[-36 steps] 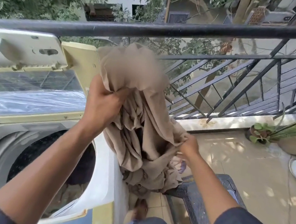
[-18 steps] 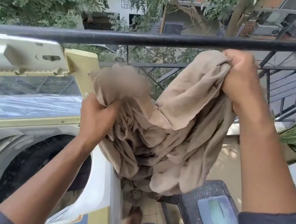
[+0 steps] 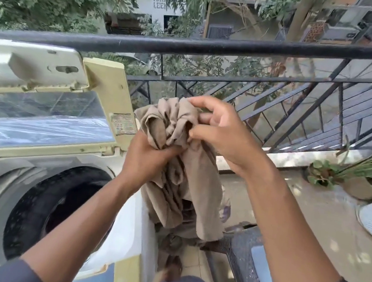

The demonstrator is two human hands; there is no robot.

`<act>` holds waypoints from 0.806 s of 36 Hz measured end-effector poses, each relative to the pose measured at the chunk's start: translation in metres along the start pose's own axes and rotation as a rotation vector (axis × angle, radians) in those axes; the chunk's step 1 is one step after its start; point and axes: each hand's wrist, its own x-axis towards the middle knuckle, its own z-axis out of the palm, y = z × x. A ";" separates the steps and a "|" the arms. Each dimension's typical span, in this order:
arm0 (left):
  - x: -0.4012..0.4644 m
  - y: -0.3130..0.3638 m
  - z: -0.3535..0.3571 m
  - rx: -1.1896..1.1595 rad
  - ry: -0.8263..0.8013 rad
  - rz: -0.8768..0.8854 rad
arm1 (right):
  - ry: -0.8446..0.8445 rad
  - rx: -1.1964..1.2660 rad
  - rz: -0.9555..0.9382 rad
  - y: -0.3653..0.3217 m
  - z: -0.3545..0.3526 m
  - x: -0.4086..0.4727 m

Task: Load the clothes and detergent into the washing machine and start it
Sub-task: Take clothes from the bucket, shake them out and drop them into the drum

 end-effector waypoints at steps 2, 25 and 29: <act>0.004 -0.005 -0.001 0.018 0.103 -0.033 | -0.005 0.067 -0.026 0.005 -0.003 -0.006; 0.027 0.067 -0.028 -0.349 0.286 0.160 | 0.161 -0.650 0.459 0.204 -0.002 -0.019; 0.025 0.050 -0.034 -0.213 0.257 0.148 | 0.321 -0.469 0.476 0.164 -0.041 -0.012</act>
